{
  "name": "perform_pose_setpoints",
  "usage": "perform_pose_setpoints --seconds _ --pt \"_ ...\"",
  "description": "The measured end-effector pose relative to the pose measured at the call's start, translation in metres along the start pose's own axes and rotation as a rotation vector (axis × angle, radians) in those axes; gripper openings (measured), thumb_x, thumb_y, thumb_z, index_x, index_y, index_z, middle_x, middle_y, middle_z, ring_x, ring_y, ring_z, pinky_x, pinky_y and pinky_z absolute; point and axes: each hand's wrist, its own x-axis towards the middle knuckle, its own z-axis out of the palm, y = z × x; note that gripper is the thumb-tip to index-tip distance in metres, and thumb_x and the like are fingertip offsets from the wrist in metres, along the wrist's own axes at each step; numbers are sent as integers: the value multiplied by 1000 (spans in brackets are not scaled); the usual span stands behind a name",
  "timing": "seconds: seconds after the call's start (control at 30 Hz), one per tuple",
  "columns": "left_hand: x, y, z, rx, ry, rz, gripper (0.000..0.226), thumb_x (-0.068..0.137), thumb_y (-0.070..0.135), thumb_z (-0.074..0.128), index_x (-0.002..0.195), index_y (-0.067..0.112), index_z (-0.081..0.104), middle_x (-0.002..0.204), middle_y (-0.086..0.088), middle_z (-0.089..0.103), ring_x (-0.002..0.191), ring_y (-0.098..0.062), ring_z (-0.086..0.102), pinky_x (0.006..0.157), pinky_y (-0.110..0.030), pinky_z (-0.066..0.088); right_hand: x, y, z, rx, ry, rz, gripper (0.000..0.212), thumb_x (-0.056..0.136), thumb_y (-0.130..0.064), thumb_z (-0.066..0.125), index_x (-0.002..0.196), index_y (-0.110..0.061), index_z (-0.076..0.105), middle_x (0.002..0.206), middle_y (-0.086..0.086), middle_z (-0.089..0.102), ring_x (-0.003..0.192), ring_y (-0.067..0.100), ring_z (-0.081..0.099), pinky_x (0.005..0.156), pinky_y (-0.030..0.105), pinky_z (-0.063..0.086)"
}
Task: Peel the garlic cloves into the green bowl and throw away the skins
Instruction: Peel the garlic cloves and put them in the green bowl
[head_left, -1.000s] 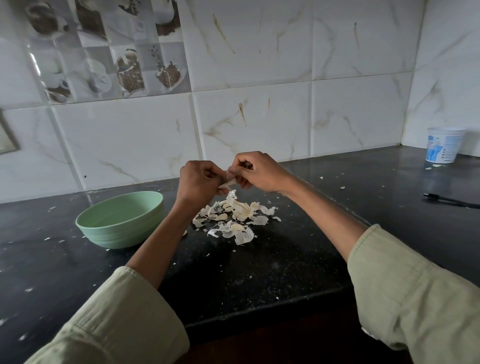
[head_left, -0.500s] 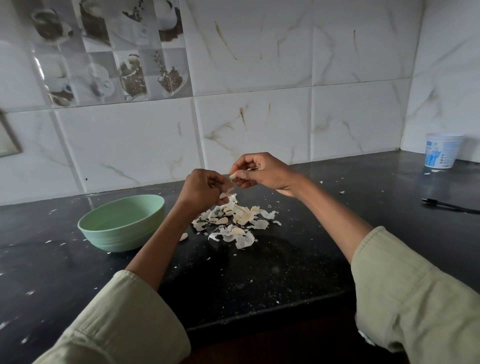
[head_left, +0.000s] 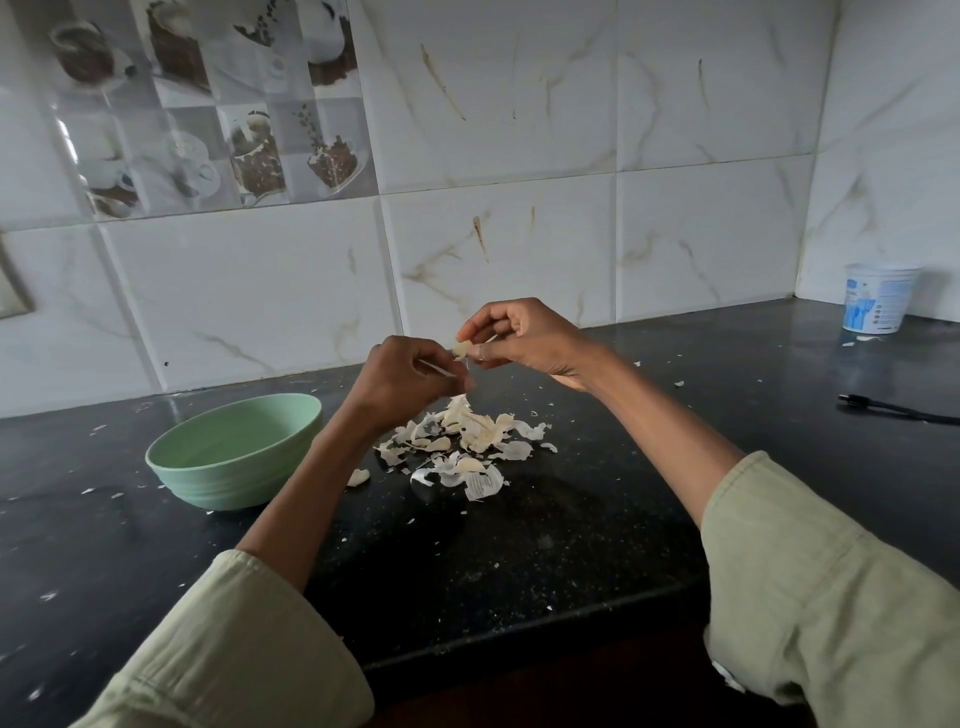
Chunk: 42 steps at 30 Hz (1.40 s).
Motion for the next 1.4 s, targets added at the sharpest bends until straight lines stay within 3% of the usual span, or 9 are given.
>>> perform_pose_setpoints --seconds 0.2,0.43,0.57,0.63,0.8,0.97,1.1,1.23,1.4 --pt "-1 5 -4 -225 -78 -119 31 93 43 75 102 13 80 98 2 81 94 -13 76 77 -25 54 -2 -3 -1 -27 30 -32 27 81 -5 86 106 -2 75 99 16 76 88 14 71 80 23 57" --pt "0 1 -5 -331 -47 -147 22 95 22 76 103 2 77 95 -8 81 82 -12 75 72 -22 55 -2 -4 -1 2 26 -33 25 82 1 84 106 2 74 100 22 75 87 20 72 84 31 61" --pt "-1 0 -2 -174 -71 -90 10 91 8 79 100 5 77 92 -8 81 83 -16 75 66 -18 54 -3 -3 -3 53 36 3 27 84 -4 83 109 2 73 98 20 76 88 21 72 82 30 61" --pt "-1 1 -2 -131 -52 -80 21 86 2 81 105 9 75 94 -5 80 84 -15 74 65 -19 55 -3 -1 -3 5 28 7 28 84 -10 85 108 -1 75 102 23 75 89 19 71 82 30 61" --pt "-2 8 -7 -170 45 -36 39 80 28 91 110 12 70 88 -5 79 78 -17 77 67 -28 62 -1 1 1 -47 -14 16 25 84 -7 84 108 -4 76 105 24 75 87 19 71 85 31 62" --pt "-6 15 -10 -42 85 46 28 81 14 91 98 6 70 70 -9 76 65 -28 75 67 -42 64 -3 0 4 -19 -79 16 23 88 3 77 110 2 73 95 15 77 88 20 74 87 34 62" --pt "-2 18 -23 185 120 80 12 85 9 81 89 16 73 69 0 74 66 -18 73 72 -38 62 -2 0 5 -64 -105 -3 20 96 8 64 115 1 69 99 17 79 83 19 74 82 32 62" --pt "-6 22 -48 419 198 -71 6 80 29 60 81 27 65 90 -1 69 88 -29 65 78 -38 53 -2 6 10 -279 -122 -1 13 93 0 71 105 -5 73 90 8 80 75 14 71 73 34 61" --pt "-18 22 -69 535 339 -380 31 79 28 38 85 5 58 92 -17 58 89 -39 55 79 -41 37 -2 6 29 -371 -180 -72 14 92 -22 78 99 -9 77 86 -7 79 76 4 71 71 22 56"
